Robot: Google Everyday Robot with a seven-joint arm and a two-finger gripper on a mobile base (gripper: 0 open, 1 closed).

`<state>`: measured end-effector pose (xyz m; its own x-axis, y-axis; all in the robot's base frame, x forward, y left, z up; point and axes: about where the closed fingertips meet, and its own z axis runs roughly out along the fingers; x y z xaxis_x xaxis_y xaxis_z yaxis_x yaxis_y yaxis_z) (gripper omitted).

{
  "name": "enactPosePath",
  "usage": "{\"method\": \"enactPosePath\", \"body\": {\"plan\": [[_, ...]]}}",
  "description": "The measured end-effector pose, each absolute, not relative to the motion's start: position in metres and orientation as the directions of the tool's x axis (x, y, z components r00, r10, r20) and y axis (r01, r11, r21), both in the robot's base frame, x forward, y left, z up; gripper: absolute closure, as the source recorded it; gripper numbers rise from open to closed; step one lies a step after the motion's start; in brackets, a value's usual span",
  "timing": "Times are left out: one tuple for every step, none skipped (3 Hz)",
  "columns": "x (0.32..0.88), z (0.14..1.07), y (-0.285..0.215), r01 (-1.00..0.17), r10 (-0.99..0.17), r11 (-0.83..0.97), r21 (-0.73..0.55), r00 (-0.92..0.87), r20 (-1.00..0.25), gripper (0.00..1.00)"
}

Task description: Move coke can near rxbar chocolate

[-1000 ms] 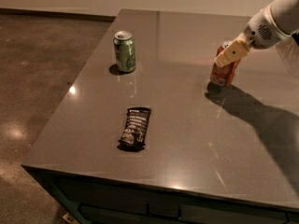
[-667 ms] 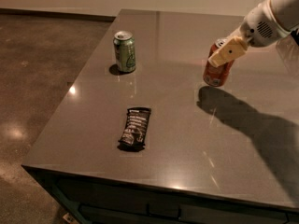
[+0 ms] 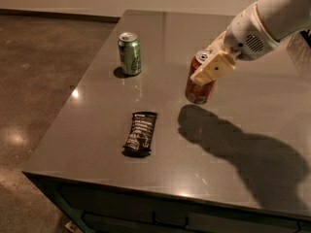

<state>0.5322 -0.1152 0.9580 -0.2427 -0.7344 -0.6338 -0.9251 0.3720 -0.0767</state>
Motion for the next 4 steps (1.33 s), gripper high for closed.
{"method": "enactPosePath", "body": {"plan": [[0.512,0.951,-0.085,-0.955,-0.763,0.286,-0.077,-0.178,-0.621,1.0],[0.498,0.94,-0.062,-0.973,-0.787,0.214,-0.082,-0.122,-0.605,1.0],[0.493,0.926,-0.053,-0.979,-0.799,0.188,-0.081,-0.105,-0.592,0.82],[0.492,0.914,-0.052,-0.98,-0.804,0.184,-0.075,-0.106,-0.585,0.59]]}}
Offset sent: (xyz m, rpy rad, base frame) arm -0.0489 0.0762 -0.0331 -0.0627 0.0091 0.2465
